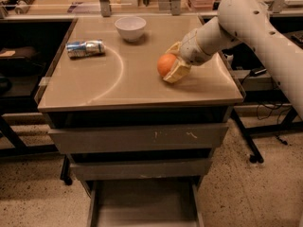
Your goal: Pick orange from bottom drawer and place on counter
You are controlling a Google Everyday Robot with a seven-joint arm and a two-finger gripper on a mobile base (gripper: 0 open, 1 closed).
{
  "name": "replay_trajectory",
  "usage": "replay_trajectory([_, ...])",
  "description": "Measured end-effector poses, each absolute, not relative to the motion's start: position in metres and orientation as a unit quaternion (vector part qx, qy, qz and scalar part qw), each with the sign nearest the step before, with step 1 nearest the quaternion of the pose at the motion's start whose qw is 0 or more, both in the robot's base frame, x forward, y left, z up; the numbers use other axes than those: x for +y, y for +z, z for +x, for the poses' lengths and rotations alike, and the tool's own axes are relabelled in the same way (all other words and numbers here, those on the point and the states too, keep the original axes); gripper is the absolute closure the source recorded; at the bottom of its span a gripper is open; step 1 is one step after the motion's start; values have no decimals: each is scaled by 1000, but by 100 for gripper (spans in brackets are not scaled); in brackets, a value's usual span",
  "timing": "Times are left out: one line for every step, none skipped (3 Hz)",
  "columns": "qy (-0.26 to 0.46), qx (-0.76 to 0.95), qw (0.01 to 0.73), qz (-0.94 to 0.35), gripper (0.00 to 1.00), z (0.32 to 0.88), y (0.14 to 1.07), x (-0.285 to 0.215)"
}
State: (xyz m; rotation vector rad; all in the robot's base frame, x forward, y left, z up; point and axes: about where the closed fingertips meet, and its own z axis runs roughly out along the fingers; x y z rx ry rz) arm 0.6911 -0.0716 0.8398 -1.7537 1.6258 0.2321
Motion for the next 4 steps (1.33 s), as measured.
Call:
replay_trajectory([90, 631, 361, -681, 34, 691, 840, -71])
replay_trajectory([90, 631, 361, -681, 11, 691, 840, -71])
replay_trajectory([90, 631, 361, -681, 0, 691, 840, -71])
replay_trajectory([90, 631, 361, -681, 0, 691, 840, -71])
